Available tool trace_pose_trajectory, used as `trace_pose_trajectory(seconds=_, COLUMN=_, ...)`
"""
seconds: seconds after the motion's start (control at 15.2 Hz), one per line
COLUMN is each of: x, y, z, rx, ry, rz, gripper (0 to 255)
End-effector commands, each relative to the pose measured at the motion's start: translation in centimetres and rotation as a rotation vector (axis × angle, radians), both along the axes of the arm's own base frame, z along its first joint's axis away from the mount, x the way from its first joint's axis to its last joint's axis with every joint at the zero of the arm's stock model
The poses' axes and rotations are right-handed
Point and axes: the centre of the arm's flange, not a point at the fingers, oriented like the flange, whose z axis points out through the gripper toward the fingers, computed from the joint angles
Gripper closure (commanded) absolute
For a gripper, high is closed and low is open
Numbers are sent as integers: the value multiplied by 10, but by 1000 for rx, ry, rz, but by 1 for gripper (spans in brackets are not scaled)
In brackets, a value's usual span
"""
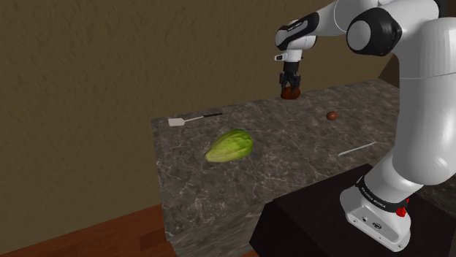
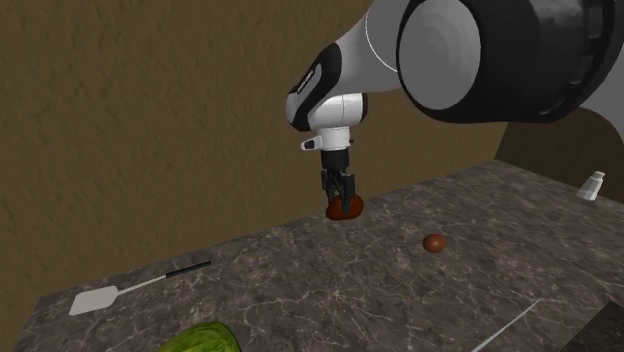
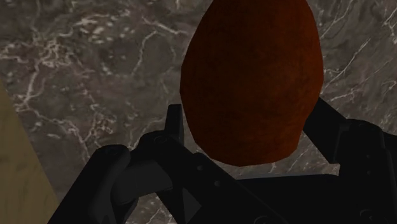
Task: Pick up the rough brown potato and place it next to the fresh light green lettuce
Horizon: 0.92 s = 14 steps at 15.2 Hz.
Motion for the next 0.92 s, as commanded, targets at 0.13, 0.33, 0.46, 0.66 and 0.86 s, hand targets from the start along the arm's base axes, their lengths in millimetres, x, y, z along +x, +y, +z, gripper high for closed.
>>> trace_pose_trajectory(seconds=0.13, x=0, y=0, z=21, rx=0, ry=0, rz=0, gripper=255)
trace_pose_trajectory(seconds=0.33, x=0, y=0, z=37, rx=0, ry=0, rz=0, gripper=255)
trace_pose_trajectory(seconds=0.46, x=0, y=0, z=48, rx=0, ry=0, rz=0, gripper=255)
trace_pose_trajectory(seconds=0.66, x=0, y=0, z=63, rx=0, ry=0, rz=0, gripper=255)
trace_pose_trajectory(seconds=0.86, x=0, y=0, z=79, rx=0, ry=0, rz=0, gripper=255)
